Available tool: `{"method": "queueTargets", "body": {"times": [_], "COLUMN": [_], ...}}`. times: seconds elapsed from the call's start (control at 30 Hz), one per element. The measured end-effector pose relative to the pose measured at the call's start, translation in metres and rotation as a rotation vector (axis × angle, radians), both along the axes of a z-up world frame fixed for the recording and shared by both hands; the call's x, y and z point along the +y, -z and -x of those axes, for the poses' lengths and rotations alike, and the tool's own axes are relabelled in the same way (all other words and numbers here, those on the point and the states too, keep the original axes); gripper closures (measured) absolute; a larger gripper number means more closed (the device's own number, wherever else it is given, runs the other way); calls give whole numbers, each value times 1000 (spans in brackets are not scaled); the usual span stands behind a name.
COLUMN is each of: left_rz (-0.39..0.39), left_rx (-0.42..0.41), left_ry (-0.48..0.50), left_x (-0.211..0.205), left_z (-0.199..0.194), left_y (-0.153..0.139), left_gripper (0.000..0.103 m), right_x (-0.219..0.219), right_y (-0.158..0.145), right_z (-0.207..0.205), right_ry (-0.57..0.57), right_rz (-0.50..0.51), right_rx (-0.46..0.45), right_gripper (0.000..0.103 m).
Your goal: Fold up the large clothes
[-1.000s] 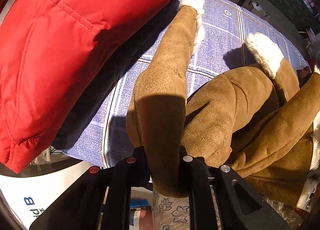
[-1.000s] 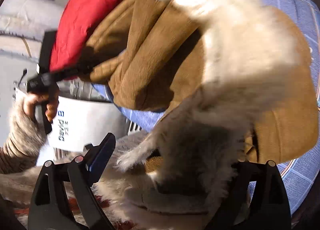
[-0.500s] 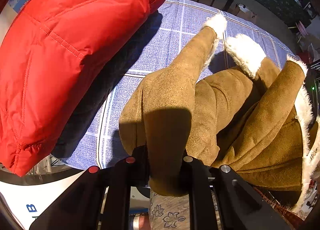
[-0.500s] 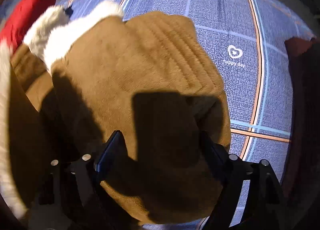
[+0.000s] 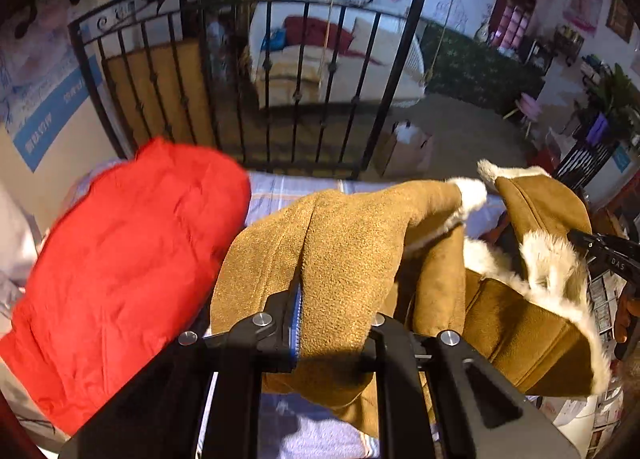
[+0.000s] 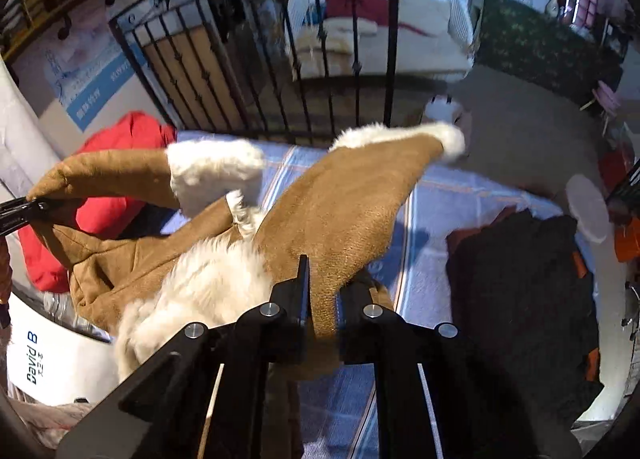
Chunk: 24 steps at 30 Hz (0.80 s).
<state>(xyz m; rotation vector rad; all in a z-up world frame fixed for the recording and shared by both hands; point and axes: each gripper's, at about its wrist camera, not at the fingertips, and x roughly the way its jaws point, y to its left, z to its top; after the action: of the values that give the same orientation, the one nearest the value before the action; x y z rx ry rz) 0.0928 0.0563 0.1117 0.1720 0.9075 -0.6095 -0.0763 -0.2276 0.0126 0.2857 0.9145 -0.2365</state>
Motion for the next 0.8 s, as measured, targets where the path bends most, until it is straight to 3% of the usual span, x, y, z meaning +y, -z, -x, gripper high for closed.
{"method": "queueTargets", "body": {"times": [0.17, 0.23, 0.3, 0.37, 0.43, 0.53, 0.6, 0.67, 0.7, 0.77, 0.8], "left_rz": [142, 193, 186, 149, 37, -174, -296, -314, -283, -198, -157], "left_rx": [-204, -213, -212, -123, -26, 148, 336, 394, 419, 424, 406], "left_ry": [0, -22, -40, -89, -90, -44, -57, -119, -154, -228, -239], "left_x": [13, 23, 29, 32, 22, 9, 12, 28, 38, 59, 66], "left_z": [6, 0, -12, -29, -38, -31, -16, -5, -4, -7, -9], "left_y": [-74, -78, -59, -15, 43, 153, 226, 254, 255, 237, 223], "left_gripper": [90, 90, 90, 90, 90, 82, 81, 80, 78, 59, 54], "right_x": [-18, -27, -44, -71, -100, -128, -125, -115, -109, -97, -90], "right_y": [-108, -126, -124, -95, -49, 60, 130, 176, 188, 189, 181], "right_z": [35, 52, 70, 78, 91, 95, 105, 118, 125, 131, 130], "right_ry": [56, 74, 108, 149, 238, 337, 442, 495, 533, 554, 540], "right_rz": [176, 239, 238, 185, 89, -140, -242, -355, -385, -412, -416], "right_rx": [-230, -272, -305, -293, -206, 5, 161, 250, 291, 277, 237], "right_gripper": [92, 92, 92, 90, 87, 79, 77, 77, 77, 75, 58]}}
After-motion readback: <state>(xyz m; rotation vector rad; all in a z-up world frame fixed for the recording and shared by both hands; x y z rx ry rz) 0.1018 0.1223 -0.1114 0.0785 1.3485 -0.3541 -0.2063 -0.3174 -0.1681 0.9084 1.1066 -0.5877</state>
